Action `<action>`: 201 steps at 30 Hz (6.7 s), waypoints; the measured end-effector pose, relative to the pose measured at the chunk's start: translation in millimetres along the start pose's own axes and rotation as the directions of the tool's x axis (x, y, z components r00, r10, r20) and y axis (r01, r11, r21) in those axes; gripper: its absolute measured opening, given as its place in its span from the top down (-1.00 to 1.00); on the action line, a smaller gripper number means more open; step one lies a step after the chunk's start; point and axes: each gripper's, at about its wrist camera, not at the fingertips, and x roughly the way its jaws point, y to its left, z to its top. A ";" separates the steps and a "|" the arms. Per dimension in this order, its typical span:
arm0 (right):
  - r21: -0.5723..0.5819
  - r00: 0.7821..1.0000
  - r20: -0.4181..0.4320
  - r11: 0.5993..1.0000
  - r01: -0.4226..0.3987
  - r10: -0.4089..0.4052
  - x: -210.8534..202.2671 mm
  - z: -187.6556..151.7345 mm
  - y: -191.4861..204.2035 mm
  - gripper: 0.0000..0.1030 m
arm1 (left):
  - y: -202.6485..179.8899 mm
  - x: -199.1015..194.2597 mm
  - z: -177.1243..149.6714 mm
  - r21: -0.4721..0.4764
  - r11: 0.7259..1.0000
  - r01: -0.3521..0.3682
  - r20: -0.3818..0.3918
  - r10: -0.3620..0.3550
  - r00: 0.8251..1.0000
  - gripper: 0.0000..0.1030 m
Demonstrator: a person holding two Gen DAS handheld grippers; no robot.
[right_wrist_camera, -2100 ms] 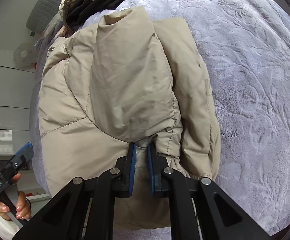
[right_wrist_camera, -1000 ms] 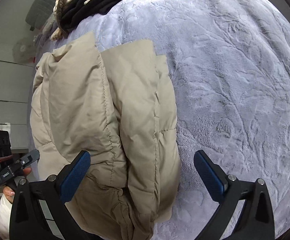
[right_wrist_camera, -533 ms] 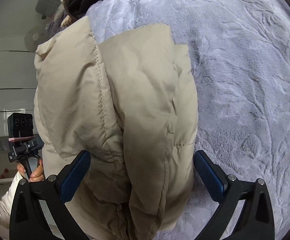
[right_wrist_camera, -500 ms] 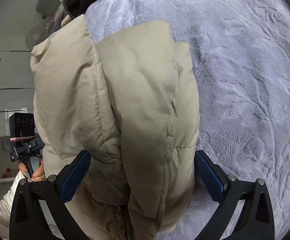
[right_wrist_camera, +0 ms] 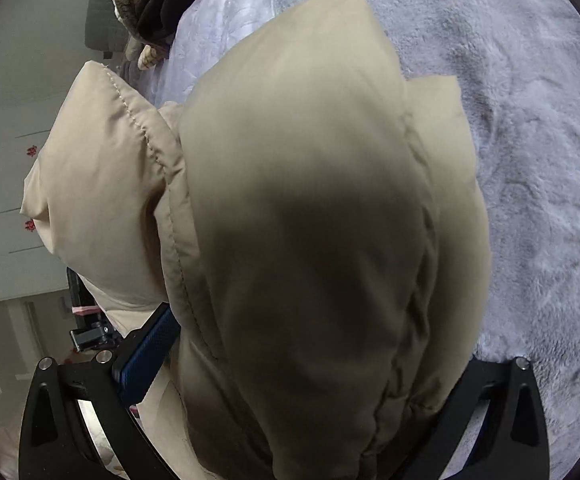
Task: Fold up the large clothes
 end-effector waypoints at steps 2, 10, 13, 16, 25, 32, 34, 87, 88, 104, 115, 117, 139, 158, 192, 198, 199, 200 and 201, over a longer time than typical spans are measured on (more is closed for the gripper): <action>0.019 1.000 0.011 1.000 -0.015 0.015 -6.4 -5.0 -1.8 -0.73 | -7.4 -6.0 -3.1 0.023 1.000 -0.013 0.028 0.013 1.000 -0.78; -0.062 0.996 0.064 0.996 -0.061 0.065 -24.3 -26.1 32.8 -0.10 | -34.2 -35.6 -11.9 0.109 0.994 -0.025 0.086 0.016 0.996 -0.67; -0.096 0.994 0.079 0.993 -0.068 0.076 -19.8 -39.5 54.0 -0.10 | -35.8 -59.4 -9.3 0.129 0.991 -0.019 0.117 0.004 0.993 -0.68; -0.128 0.993 0.088 0.989 -0.072 0.084 -2.8 -43.2 80.5 -0.10 | -22.3 -90.3 -7.8 0.129 0.992 -0.012 0.145 -0.006 0.989 -0.67; -0.186 0.991 0.081 0.978 -0.093 0.110 87.2 -60.7 160.4 -0.10 | 69.4 -200.3 -0.8 0.111 0.993 -0.029 0.183 0.008 0.983 -0.68; -0.162 0.996 0.040 0.984 -0.072 0.080 197.8 -58.4 201.6 -0.13 | 171.5 -261.8 16.8 0.034 0.996 -0.087 0.160 0.081 0.984 -0.68; -0.119 0.999 0.042 0.993 -0.024 0.029 220.6 -56.6 200.7 -0.18 | 203.4 -262.7 20.7 -0.020 0.993 -0.117 0.144 0.119 0.982 -0.78; -0.152 0.827 0.312 0.835 0.529 -0.467 187.9 -104.9 273.2 0.69 | 90.5 -265.3 52.8 0.098 0.719 -0.688 0.354 0.621 0.699 -0.85; -0.151 0.827 0.312 0.835 0.529 -0.467 184.9 -110.4 274.4 0.69 | 89.0 -268.9 45.8 0.098 0.720 -0.687 0.353 0.620 0.700 -0.85; -0.163 0.828 0.292 0.829 0.536 -0.478 164.6 -194.1 289.9 0.68 | 82.9 -298.3 -60.6 0.073 0.748 -0.660 0.311 0.612 0.727 -0.89; -0.163 0.802 0.297 0.800 0.578 -0.518 160.3 -227.2 297.9 0.68 | 75.4 -309.7 -111.1 0.070 0.744 -0.664 0.306 0.618 0.725 -1.00; -0.169 0.793 0.310 0.790 0.589 -0.525 158.0 -230.7 302.6 0.68 | 72.3 -314.4 -114.0 0.067 0.733 -0.677 0.319 0.627 0.711 -1.00; -0.201 0.634 0.584 0.667 0.718 -0.507 116.8 -252.7 387.1 -0.73 | 14.8 -387.6 -124.3 -0.017 0.703 -0.711 0.516 0.615 0.596 -1.00; -0.143 0.552 0.656 0.634 0.760 -0.514 125.5 -254.0 390.9 -1.00 | 11.8 -394.5 -138.5 -0.067 0.682 -0.728 0.547 0.635 0.545 -1.00; -0.155 0.557 0.651 0.629 0.762 -0.516 126.1 -255.3 395.3 -0.99 | 13.7 -390.8 -144.0 -0.079 0.676 -0.733 0.539 0.647 0.539 -1.00; -0.156 0.558 0.650 0.628 0.762 -0.516 126.0 -254.6 395.6 -1.00 | 13.3 -390.6 -144.0 -0.081 0.676 -0.732 0.539 0.648 0.538 -1.00; -0.156 0.558 0.650 0.628 0.762 -0.516 125.8 -253.8 395.4 -1.00 | 13.7 -390.5 -144.4 -0.081 0.676 -0.732 0.539 0.648 0.538 -1.00; -0.156 0.558 0.650 0.628 0.762 -0.516 125.9 -254.4 395.6 -1.00 | 13.6 -390.7 -144.1 -0.080 0.676 -0.732 0.539 0.647 0.539 -1.00; -0.156 0.558 0.650 0.628 0.763 -0.516 125.6 -253.3 395.4 -1.00 | 13.4 -390.8 -143.4 -0.079 0.676 -0.733 0.540 0.647 0.538 -1.00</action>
